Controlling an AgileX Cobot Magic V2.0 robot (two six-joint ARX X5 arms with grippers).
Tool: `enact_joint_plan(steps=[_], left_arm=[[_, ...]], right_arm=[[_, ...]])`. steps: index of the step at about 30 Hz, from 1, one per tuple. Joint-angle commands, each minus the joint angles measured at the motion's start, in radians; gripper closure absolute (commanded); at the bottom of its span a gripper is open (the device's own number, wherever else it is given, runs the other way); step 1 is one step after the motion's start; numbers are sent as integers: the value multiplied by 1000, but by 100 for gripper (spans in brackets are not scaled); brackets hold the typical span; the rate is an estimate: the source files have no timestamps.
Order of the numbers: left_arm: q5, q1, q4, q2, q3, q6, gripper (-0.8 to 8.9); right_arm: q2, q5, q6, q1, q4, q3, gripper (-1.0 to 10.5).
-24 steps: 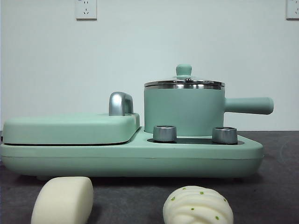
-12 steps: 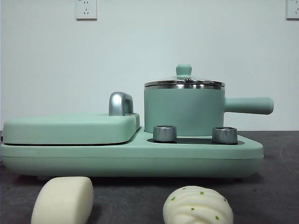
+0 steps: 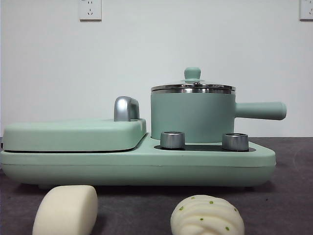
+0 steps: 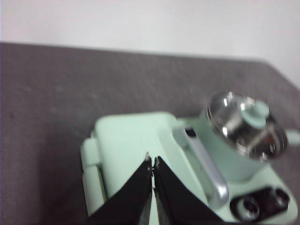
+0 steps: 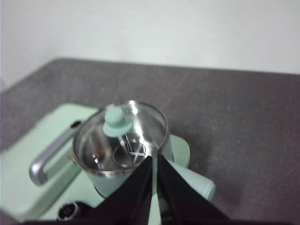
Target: Put the buns in a small steamer
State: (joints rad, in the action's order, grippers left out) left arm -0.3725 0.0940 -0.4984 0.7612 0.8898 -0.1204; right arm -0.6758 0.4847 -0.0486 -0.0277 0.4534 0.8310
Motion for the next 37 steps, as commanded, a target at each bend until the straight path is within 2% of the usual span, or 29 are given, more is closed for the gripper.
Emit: enact_joint_plan(steps=[1,6,12,14,17,19,24,31,37], left_arm=[[-18,21,-42,47,48,132,804],[-18,63,-88,116,74,256,804],[-18,105,-87,147,79,362,804],[-18,115,-76,147,79,394,756],[-18,123,-47,147,79,397,558],[-18,128,-28,147,79,396,499],[-18,160,31,150,79,359,501],[-18,260,228,222,79,283,501],[-18,376,433,371,80,283,502]], right_arm=[[-50,9,113,-21,13,35,932],[-104,-6,236,-88,31,52,932],[-127,-130,353,-196,63,52,931],[-127,-156,376,-220,72,52,924],[-127,-172,378,-240,72,52,783],[-127,-172,378,-246,71,52,713],[-127,-172,378,-248,72,52,702],[-127,-172,366,-248,56,52,702],[-126,-171,264,-248,-3,52,702]])
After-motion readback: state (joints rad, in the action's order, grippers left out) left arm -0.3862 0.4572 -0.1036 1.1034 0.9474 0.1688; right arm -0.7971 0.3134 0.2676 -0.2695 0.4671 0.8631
